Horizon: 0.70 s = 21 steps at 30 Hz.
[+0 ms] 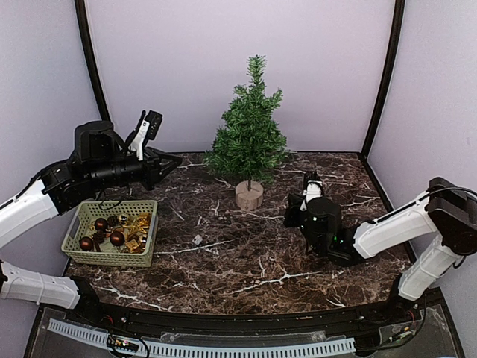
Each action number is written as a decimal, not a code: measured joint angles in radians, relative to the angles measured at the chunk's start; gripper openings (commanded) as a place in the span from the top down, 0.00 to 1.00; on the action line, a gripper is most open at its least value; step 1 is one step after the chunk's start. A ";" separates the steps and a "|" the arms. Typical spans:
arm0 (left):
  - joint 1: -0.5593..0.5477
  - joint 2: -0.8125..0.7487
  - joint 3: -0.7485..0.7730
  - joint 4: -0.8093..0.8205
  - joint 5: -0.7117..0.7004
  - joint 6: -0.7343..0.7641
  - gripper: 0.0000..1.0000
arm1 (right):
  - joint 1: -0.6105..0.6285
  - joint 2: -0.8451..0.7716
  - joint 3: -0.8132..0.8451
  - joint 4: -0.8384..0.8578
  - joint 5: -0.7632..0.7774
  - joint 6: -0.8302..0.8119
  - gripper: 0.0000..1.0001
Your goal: Decorate the small christmas tree
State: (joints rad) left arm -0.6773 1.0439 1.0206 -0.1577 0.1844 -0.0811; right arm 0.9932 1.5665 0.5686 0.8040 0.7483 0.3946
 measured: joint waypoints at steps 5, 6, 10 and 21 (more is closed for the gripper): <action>0.000 -0.001 0.000 -0.002 -0.007 0.000 0.94 | -0.028 -0.040 -0.023 -0.001 -0.006 -0.003 0.91; 0.000 -0.001 0.000 -0.001 -0.007 0.000 0.92 | -0.031 -0.046 -0.026 -0.001 -0.011 -0.008 0.94; 0.000 0.008 -0.005 0.011 -0.007 0.006 0.70 | -0.032 -0.078 -0.030 -0.009 -0.027 -0.024 1.00; 0.000 0.214 -0.277 0.297 0.097 -0.039 0.35 | -0.033 -0.261 -0.051 -0.068 -0.068 -0.031 1.00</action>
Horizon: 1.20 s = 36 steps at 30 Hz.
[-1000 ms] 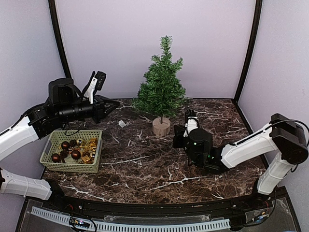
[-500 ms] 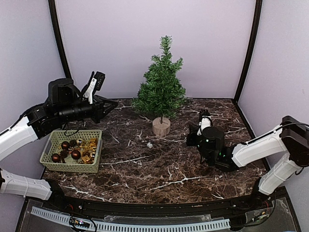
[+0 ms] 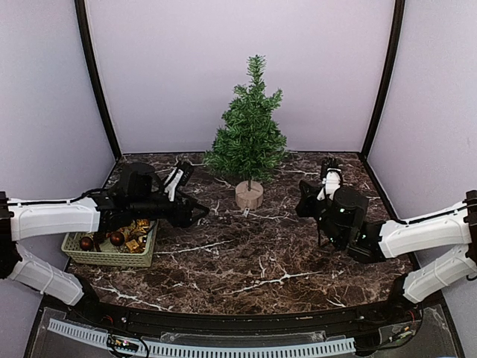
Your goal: Decorate the small christmas tree
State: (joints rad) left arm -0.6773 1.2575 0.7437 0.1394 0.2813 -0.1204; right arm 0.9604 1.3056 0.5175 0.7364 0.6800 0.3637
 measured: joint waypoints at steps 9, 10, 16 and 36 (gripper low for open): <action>0.000 0.240 -0.032 0.333 0.082 -0.005 0.25 | -0.006 -0.033 -0.027 -0.015 -0.056 0.021 0.98; 0.000 0.273 -0.030 0.364 0.090 -0.005 0.24 | -0.007 -0.033 -0.032 -0.017 -0.057 0.026 0.97; -0.004 0.425 0.009 0.462 0.113 -0.003 0.22 | -0.013 -0.033 -0.048 -0.026 -0.077 0.058 0.94; -0.031 0.640 0.193 0.515 0.125 -0.006 0.97 | -0.052 0.000 -0.048 -0.003 -0.120 0.092 0.83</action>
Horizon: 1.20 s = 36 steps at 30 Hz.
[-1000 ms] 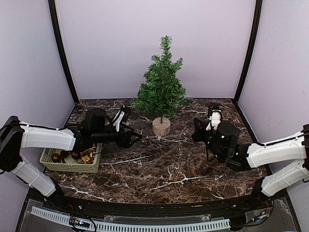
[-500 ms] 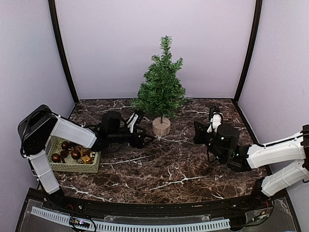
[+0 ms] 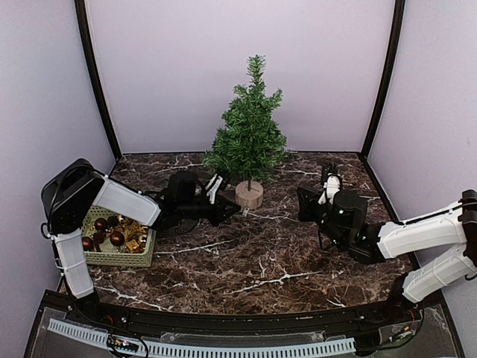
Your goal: Decorate the small christmas tree
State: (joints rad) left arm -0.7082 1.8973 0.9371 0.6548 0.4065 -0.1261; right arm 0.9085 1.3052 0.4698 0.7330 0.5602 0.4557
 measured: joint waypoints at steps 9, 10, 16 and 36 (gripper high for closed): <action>-0.005 -0.002 -0.011 -0.002 -0.005 -0.012 1.00 | -0.073 0.143 0.006 0.130 -0.205 0.021 0.54; -0.005 -0.002 -0.011 -0.002 -0.005 -0.013 1.00 | -0.073 0.164 0.013 0.139 -0.227 0.020 0.51; -0.011 -0.019 -0.011 -0.010 -0.007 -0.013 1.00 | -0.073 0.254 0.053 0.174 -0.315 0.024 0.46; -0.027 -0.227 -0.133 -0.022 -0.089 -0.022 1.00 | -0.073 0.383 0.160 0.124 -0.201 0.028 1.00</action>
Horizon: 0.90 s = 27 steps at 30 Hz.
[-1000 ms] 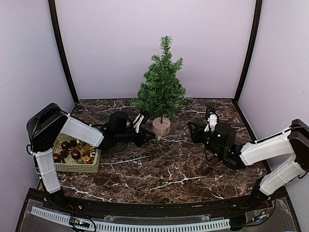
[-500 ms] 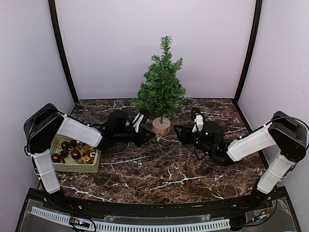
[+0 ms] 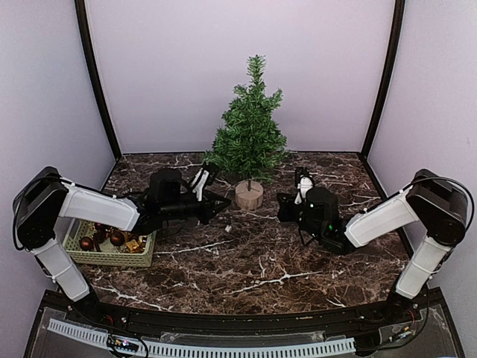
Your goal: Decorate the small christmas tree
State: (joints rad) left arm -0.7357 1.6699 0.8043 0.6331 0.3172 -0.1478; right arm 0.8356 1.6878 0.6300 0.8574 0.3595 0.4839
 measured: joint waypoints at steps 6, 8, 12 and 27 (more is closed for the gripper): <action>-0.008 -0.135 -0.016 -0.079 -0.024 0.005 1.00 | 0.000 -0.148 -0.045 -0.089 0.034 -0.027 1.00; -0.009 -0.169 -0.014 -0.114 -0.031 0.013 1.00 | 0.000 -0.231 -0.045 -0.130 0.042 -0.043 1.00; -0.009 -0.219 0.015 -0.185 -0.041 0.036 1.00 | 0.002 -0.381 -0.045 -0.178 0.048 -0.076 1.00; -0.014 -0.111 0.269 -0.303 -0.005 0.066 1.00 | -0.002 -0.488 0.090 -0.452 0.200 -0.132 1.00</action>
State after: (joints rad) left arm -0.7502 1.5589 1.0737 0.3298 0.3119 -0.0818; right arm 0.8337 1.2003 0.7200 0.4049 0.5594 0.3519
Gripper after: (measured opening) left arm 0.010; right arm 0.005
